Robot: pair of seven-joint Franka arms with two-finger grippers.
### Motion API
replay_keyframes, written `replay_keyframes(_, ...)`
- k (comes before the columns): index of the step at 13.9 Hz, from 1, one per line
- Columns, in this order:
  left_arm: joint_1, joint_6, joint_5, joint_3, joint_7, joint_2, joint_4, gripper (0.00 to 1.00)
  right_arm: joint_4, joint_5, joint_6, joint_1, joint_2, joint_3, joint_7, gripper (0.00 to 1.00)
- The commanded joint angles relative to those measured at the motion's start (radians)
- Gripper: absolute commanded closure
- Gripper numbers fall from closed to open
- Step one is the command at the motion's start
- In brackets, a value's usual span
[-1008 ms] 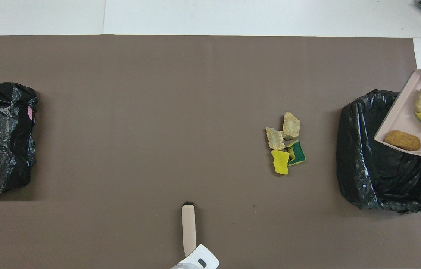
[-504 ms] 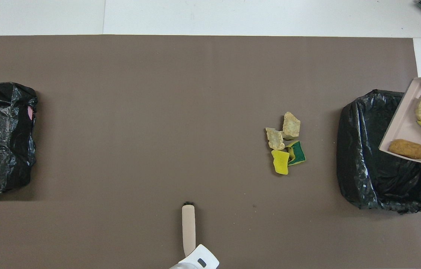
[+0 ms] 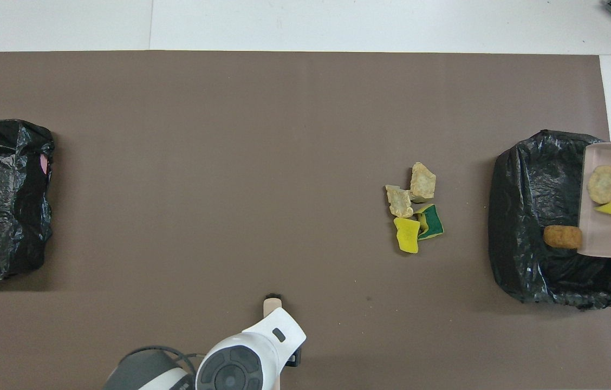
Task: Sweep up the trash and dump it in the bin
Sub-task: 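Tilt the dustpan with the right gripper to dump trash into the bag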
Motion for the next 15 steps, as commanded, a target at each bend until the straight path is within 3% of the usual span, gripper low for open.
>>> replay_keyframes(1,-0.002,-0.149,0.183,0.120,0.008,0.170,0.226,0.00,-0.022,-0.056,0.025,-0.001,-0.020,0.000,-0.031,1.00)
replay_keyframes(4,-0.027,-0.182,0.284,0.270,0.034,0.257,0.405,0.00,-0.017,-0.132,0.019,0.026,-0.020,0.000,-0.043,1.00)
replay_keyframes(7,-0.028,-0.278,0.303,0.397,0.133,0.325,0.575,0.00,-0.019,-0.194,-0.008,0.077,-0.022,0.000,-0.051,1.00)
replay_keyframes(15,-0.027,-0.671,0.285,0.685,0.480,0.308,0.910,0.00,0.010,-0.248,-0.128,0.120,-0.042,0.003,-0.043,1.00)
